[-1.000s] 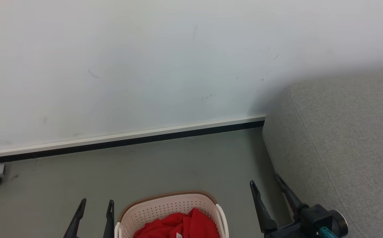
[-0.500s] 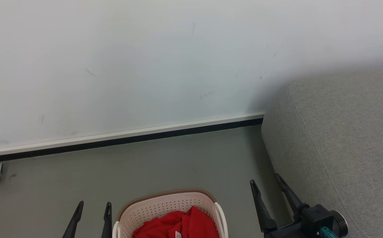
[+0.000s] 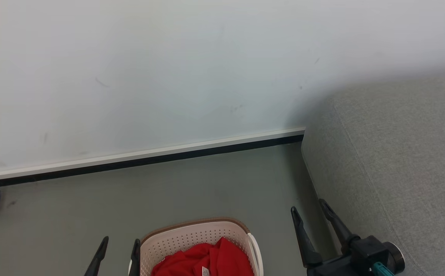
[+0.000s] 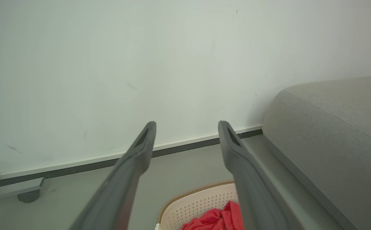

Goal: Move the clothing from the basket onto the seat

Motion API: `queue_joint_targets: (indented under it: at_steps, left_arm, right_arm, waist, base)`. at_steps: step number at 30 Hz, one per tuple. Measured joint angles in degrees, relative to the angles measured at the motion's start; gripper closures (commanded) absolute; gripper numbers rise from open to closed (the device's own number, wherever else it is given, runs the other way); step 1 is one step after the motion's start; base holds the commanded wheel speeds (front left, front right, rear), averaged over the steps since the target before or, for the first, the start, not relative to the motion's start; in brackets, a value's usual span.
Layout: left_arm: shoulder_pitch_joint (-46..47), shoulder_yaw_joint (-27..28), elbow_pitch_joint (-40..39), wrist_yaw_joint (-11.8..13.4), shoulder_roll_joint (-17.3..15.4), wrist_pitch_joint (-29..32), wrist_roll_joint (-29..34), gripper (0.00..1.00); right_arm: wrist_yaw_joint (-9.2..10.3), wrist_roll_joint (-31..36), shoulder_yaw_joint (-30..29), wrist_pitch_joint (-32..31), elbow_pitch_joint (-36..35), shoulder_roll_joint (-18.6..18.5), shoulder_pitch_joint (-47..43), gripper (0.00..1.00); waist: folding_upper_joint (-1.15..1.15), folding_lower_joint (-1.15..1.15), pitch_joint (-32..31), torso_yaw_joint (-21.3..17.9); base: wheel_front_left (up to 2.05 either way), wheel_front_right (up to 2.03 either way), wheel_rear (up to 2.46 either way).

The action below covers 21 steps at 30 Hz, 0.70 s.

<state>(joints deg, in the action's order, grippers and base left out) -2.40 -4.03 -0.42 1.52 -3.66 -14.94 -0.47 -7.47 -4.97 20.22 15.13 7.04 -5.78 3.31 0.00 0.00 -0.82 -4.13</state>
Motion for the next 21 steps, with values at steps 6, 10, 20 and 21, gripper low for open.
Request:
queue_joint_targets:
  at_steps: [6,10,20,21]
  left_arm:
    - [1.2,-2.0,3.7,-2.8,0.1,0.0,-0.3,0.00]
    - [2.9,-3.6,8.0,-5.0,0.2,0.0,-0.9,0.00]
    - [14.2,-11.4,19.4,-8.3,-0.5,0.0,0.6,0.00]
    - [15.6,-12.3,20.4,-8.5,-0.9,0.0,0.7,0.00]
  right_arm:
    - [0.00,0.2,-0.5,0.0,-1.4,-0.4,1.2,0.00]
    - [0.00,0.6,-0.5,0.0,-3.2,-0.5,2.5,0.00]
    - [0.00,2.2,0.1,0.0,-7.7,-1.1,9.2,0.00]
    - [0.00,2.3,-0.1,0.0,-8.2,-1.1,10.0,0.00]
  waist:
    - [0.00,0.00,1.7,-0.6]
    - [0.00,0.00,3.2,-1.1]
    - [0.01,0.01,10.5,-2.4]
    - [0.01,0.01,11.4,-2.5]
  base:
    - [0.00,0.00,0.00]
    - [0.00,0.00,0.00]
    - [0.00,0.00,0.00]
    - [0.00,0.00,0.00]
